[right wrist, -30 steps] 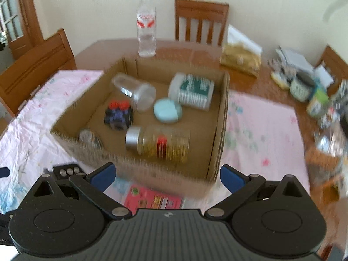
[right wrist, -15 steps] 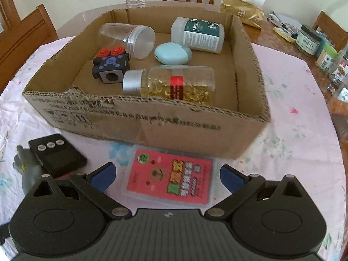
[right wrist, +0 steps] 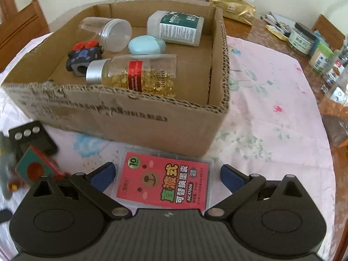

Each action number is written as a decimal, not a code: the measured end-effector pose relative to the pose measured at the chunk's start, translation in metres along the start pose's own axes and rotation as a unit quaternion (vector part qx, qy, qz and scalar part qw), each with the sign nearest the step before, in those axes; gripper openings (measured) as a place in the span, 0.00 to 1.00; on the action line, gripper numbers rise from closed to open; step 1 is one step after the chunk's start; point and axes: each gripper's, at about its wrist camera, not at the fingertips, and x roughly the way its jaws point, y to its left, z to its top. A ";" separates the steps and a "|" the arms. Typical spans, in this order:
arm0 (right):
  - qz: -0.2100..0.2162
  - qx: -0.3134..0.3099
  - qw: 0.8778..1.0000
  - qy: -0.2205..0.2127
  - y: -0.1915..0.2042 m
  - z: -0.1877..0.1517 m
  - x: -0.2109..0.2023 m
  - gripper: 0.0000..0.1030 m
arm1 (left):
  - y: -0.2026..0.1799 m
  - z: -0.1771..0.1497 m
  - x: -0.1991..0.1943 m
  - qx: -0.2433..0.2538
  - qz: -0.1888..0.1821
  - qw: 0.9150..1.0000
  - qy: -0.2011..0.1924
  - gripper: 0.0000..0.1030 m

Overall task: Organize rigid objects
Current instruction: 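Grasp the grey elephant toy with left tool while right tool grasps the pink card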

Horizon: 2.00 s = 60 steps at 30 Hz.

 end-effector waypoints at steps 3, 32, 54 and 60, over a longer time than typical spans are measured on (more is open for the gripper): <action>0.009 -0.016 1.000 -0.001 -0.003 -0.002 0.000 1.00 | -0.008 0.004 0.008 0.008 0.007 1.000 0.010 0.95; 0.000 -0.003 1.000 -0.029 0.002 -0.013 -0.008 1.00 | 0.001 0.012 0.021 0.058 -0.038 0.997 -0.044 0.98; -0.006 0.007 1.000 -0.028 0.003 -0.011 -0.006 1.00 | 0.002 0.028 0.015 0.064 -0.072 0.994 -0.052 0.71; -0.003 0.003 1.000 -0.025 0.004 -0.012 -0.007 1.00 | 0.008 0.017 0.004 0.048 -0.059 0.996 -0.037 0.71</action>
